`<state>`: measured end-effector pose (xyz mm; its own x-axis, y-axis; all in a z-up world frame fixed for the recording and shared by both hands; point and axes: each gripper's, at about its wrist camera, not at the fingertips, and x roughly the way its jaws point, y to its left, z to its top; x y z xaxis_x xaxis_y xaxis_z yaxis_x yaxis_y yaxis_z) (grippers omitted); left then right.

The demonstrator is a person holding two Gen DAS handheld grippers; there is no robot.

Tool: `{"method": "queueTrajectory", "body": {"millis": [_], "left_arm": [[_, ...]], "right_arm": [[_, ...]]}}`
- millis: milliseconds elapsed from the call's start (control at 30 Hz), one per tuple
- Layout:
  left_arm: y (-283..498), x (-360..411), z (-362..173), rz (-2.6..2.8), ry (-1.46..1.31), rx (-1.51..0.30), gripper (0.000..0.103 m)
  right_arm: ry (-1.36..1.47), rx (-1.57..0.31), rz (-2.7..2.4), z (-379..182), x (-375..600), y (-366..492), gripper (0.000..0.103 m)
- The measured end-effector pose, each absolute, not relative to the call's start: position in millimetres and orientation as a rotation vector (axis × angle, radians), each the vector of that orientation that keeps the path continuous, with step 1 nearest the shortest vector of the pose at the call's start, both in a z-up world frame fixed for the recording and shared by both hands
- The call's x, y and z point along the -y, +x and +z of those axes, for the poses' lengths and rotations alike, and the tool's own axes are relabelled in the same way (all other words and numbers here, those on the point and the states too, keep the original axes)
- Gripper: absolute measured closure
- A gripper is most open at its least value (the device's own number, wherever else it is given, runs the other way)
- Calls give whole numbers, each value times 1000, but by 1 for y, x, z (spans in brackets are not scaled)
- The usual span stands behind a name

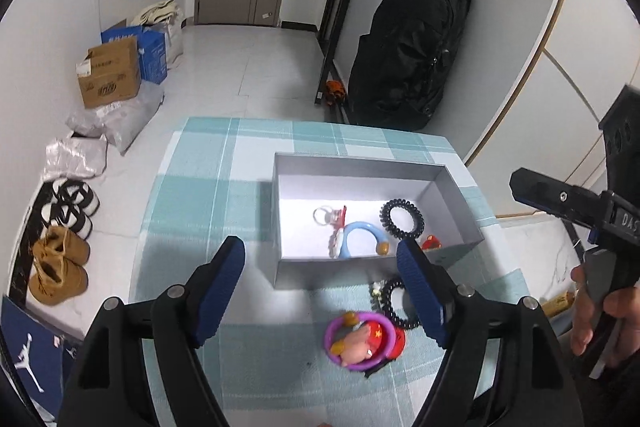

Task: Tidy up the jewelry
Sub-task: 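Move the left tool back to the purple bangle with pig charm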

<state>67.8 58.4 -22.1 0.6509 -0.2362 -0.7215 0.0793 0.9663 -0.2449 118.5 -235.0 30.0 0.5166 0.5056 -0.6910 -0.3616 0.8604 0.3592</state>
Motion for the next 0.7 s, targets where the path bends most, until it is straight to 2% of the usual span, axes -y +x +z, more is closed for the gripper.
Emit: {"method": "queueTrajectory", "body": {"millis": [300,500,700], "left_arm": [[57,-53,-43,-238,-236,-936,27],[49,-33,-58,-267,-141,-997,27],[44,-34,-60,-252,-112,-979,27]], "right_arm": [[140,-896,525,25,237,101,5],[133,-902,520,23,240,96,5],[127,-907,515,22,243,93,5]]}}
